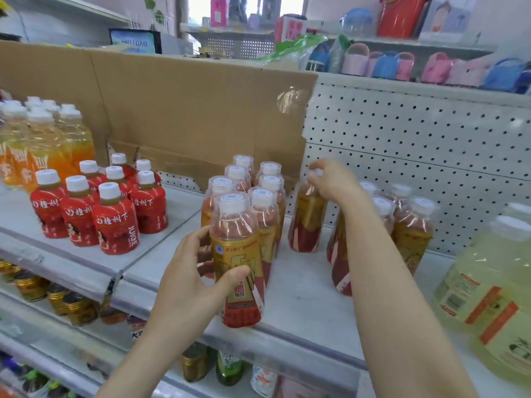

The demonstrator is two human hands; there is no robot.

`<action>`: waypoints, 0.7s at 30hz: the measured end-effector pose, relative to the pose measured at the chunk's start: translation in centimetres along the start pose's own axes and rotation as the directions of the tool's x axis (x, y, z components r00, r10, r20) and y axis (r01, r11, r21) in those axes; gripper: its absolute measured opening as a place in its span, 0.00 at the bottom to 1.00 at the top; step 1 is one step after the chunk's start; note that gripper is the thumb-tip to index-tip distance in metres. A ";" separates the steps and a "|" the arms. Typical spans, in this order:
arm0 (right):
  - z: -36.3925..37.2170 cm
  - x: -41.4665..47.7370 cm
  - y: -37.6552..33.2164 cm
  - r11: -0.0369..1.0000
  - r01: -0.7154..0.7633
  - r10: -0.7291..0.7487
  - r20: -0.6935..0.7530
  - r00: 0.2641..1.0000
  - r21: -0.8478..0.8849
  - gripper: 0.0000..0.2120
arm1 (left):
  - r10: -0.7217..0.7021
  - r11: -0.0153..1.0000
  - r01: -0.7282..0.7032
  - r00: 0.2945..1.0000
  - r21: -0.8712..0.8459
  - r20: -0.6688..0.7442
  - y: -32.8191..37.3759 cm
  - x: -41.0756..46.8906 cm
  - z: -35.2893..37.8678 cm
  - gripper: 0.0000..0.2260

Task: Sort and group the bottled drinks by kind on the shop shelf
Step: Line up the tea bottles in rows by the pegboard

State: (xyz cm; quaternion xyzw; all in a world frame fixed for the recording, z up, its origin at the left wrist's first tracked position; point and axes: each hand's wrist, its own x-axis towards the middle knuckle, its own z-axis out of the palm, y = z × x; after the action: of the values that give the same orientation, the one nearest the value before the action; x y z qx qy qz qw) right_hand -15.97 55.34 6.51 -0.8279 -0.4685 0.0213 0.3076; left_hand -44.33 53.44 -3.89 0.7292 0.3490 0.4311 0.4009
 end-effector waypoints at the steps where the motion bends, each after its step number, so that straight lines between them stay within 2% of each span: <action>1: -0.5 -0.8 0.1 1.000 0.015 -0.014 0.028 1.000 -0.009 0.18 | -0.001 1.000 0.001 1.000 0.002 0.000 0.0 0.0 0.0 0.32; 4: -0.6 -2.2 0.3 0.996 0.089 -0.088 0.035 0.995 -0.018 0.19 | -0.008 1.000 0.008 1.000 0.007 -0.004 -0.1 0.0 0.1 0.29; 9: 1.2 -1.8 0.8 0.980 0.178 -0.177 -0.020 0.984 0.086 0.20 | -0.002 1.000 0.002 1.000 0.012 -0.019 0.0 -0.3 -0.1 0.27; 12: 1.6 -1.5 1.1 0.980 0.166 -0.162 -0.041 0.986 0.108 0.19 | 0.012 1.000 -0.011 1.000 0.016 -0.022 0.1 -0.5 -0.2 0.27; 16: 1.4 -1.6 0.6 0.991 0.135 -0.129 -0.198 0.972 0.017 0.15 | 0.028 0.999 -0.027 0.999 0.019 -0.030 0.1 -0.6 -0.4 0.27; 21: 1.3 -1.9 0.7 0.981 0.176 -0.162 -0.164 0.973 0.077 0.14 | 0.031 0.999 -0.030 0.999 0.014 -0.029 0.3 -0.9 -0.3 0.27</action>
State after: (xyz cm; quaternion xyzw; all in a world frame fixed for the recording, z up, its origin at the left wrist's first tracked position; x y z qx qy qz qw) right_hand -16.94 54.23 4.57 -0.7691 -0.5102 -0.0490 0.3819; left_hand -44.91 52.69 -3.85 0.7306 0.3465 0.4456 0.3842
